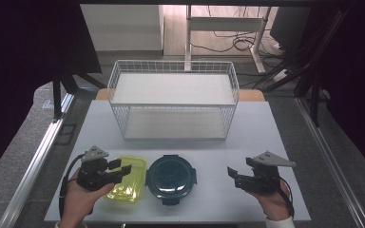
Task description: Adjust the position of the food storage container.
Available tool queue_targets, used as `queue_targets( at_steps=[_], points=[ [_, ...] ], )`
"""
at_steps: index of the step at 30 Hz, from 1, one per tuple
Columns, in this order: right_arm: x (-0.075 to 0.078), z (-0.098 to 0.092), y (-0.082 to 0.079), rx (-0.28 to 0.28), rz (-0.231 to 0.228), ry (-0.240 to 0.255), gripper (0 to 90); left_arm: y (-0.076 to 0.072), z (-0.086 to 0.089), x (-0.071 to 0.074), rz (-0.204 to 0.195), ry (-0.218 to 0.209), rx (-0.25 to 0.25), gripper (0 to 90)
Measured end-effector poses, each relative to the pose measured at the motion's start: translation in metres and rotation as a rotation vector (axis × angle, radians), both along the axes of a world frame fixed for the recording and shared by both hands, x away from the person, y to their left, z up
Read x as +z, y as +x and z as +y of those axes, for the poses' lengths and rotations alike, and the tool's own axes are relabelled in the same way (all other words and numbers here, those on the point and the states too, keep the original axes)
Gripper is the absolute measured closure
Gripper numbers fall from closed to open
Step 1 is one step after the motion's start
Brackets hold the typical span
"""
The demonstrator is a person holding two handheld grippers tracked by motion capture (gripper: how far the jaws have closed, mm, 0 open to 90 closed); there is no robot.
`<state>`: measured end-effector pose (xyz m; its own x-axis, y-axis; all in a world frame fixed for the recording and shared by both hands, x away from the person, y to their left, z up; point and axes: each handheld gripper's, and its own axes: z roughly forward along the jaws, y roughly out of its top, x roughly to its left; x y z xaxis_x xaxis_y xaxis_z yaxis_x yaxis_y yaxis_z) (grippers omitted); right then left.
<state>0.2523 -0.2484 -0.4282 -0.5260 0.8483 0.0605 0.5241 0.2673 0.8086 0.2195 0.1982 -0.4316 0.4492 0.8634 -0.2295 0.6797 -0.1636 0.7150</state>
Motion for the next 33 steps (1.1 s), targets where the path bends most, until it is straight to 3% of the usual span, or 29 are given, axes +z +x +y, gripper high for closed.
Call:
queue_targets(
  at_steps=[3,4,6,8,9,24,33],
  points=[
    [-0.001,0.001,0.001,-0.003,0.006,-0.008,23.5,0.002,-0.002,-0.003,0.019,0.000,-0.015,73.0],
    [-0.001,0.001,0.001,-0.003,0.006,-0.008,23.5,0.003,-0.003,-0.005,0.031,0.000,-0.022,73.0],
    [-0.003,0.002,0.001,-0.006,0.009,-0.014,23.5,0.007,-0.007,-0.010,0.078,-0.006,-0.039,80.3],
    [-0.004,0.002,0.002,-0.015,0.012,-0.024,23.5,0.010,-0.014,-0.018,0.114,0.016,-0.048,85.9],
    [-0.004,0.002,0.002,-0.020,0.011,-0.029,23.5,0.011,-0.017,-0.020,0.118,0.019,-0.053,87.0],
    [-0.007,0.001,0.003,-0.049,0.012,-0.055,23.5,0.015,-0.042,-0.035,0.163,0.057,-0.093,90.0],
    [-0.008,0.002,0.003,-0.048,0.011,-0.065,23.5,0.016,-0.053,-0.041,0.174,0.128,-0.078,90.0]
  ],
)
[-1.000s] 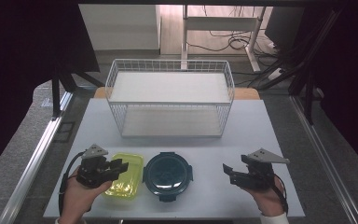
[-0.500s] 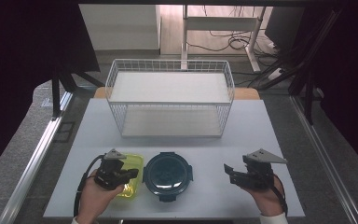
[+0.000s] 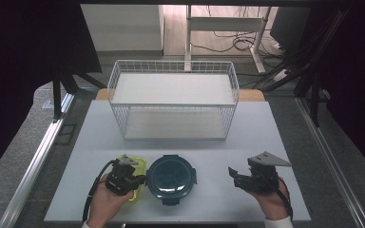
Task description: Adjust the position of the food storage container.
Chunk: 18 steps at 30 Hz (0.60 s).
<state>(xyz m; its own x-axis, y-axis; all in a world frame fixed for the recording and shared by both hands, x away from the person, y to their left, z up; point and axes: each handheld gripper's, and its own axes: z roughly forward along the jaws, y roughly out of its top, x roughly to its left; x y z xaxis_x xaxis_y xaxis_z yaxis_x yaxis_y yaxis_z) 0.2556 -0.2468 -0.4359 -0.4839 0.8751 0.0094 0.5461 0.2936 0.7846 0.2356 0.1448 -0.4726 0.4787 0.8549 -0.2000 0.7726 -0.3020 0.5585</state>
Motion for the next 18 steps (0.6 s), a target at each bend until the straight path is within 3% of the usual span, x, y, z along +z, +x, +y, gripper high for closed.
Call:
queue_targets(
  at_steps=[11,18],
  points=[
    [-0.0017,0.0021,0.0008,0.004,0.005,-0.010,23.5,0.0015,-0.0042,0.0003,-0.006,0.025,0.020,90.0],
    [-0.0029,0.0047,0.0020,0.009,0.014,-0.016,23.5,0.0026,-0.0034,-0.0005,-0.003,0.003,0.026,90.0]
  ],
)
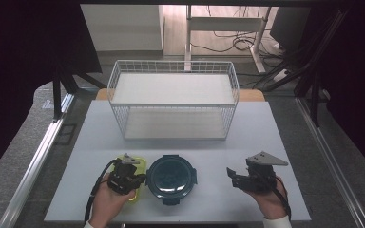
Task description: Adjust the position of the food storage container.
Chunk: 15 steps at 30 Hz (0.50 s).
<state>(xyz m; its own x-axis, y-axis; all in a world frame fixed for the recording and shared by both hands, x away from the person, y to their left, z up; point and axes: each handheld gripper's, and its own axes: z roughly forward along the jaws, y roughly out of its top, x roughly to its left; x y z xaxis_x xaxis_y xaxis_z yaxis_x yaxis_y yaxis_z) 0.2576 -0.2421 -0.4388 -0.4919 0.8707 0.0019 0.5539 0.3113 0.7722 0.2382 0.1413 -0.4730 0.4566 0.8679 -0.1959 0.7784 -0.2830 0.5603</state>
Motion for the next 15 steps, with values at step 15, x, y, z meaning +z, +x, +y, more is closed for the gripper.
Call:
queue_targets(
  at_steps=[15],
  points=[
    [-0.0005,0.0001,0.0017,0.001,0.001,0.000,23.3,0.0004,-0.0087,0.0017,-0.023,-0.023,-0.001,90.0]
  ],
)
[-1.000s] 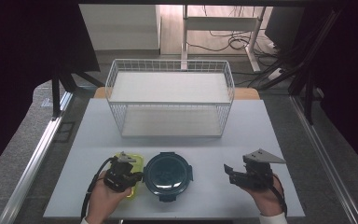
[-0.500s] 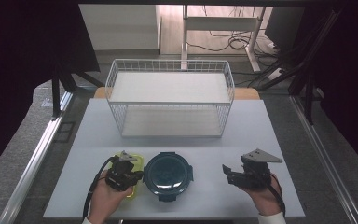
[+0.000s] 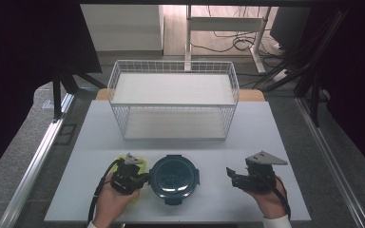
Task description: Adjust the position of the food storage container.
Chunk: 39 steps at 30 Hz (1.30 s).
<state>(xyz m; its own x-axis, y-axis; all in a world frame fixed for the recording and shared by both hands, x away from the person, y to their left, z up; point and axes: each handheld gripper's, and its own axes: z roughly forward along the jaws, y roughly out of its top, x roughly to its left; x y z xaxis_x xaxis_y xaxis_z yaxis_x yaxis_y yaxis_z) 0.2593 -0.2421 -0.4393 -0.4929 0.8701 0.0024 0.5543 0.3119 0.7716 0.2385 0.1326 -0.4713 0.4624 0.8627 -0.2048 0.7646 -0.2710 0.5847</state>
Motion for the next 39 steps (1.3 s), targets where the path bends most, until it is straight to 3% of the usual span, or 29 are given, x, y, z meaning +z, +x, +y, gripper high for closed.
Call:
queue_targets(
  at_steps=[19,39],
  points=[
    [-0.002,0.002,0.001,-0.004,0.005,-0.011,23.1,0.005,-0.010,-0.002,-0.002,-0.038,-0.009,90.0],
    [-0.003,0.001,0.002,-0.009,0.007,-0.012,23.1,0.011,-0.038,-0.003,0.022,-0.094,-0.079,90.0]
  ],
)
